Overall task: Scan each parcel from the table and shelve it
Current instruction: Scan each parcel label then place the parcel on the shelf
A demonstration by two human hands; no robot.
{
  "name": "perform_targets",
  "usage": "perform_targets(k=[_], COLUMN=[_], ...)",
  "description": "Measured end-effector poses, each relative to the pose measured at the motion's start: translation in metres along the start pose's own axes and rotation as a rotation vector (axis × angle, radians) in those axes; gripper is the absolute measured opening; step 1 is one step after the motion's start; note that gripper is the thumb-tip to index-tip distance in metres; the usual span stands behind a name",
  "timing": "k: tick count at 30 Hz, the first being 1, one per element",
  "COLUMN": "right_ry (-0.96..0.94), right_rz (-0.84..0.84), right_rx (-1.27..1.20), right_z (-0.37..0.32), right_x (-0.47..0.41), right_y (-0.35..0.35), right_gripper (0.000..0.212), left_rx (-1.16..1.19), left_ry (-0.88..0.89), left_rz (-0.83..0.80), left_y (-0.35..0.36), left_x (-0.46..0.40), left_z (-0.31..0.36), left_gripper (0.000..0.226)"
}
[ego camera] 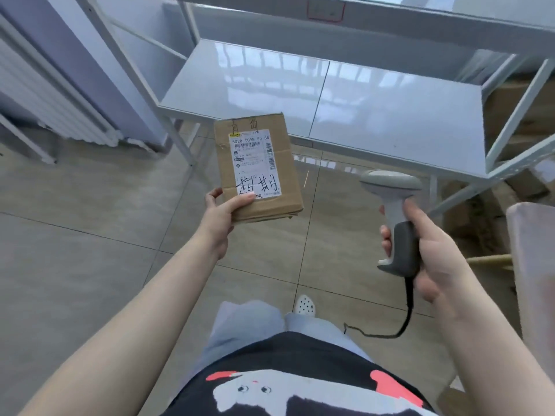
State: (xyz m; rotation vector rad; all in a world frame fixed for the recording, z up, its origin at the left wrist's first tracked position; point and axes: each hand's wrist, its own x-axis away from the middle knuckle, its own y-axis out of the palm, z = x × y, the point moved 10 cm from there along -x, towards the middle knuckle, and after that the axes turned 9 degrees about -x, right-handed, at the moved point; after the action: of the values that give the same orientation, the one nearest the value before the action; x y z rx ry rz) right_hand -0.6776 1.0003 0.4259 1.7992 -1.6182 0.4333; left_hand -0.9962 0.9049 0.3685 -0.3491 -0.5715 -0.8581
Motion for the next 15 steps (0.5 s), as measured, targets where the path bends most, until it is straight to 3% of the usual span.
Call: perform_targets(k=[8,15], right_ry=[0.037,-0.010], right_rz=[-0.094,-0.126], right_rx=[0.067,0.031], right_z=[-0.045,-0.077], right_x=[-0.063,-0.119], right_y=[0.105,0.207], right_gripper=[0.039,0.044], left_rx=[0.074,0.057], left_ry=[0.057,0.106], left_rz=[0.032,-0.076], left_y=[-0.044,-0.067], left_x=[-0.066,-0.147], left_z=[0.076,0.154], left_gripper=[0.108,0.113])
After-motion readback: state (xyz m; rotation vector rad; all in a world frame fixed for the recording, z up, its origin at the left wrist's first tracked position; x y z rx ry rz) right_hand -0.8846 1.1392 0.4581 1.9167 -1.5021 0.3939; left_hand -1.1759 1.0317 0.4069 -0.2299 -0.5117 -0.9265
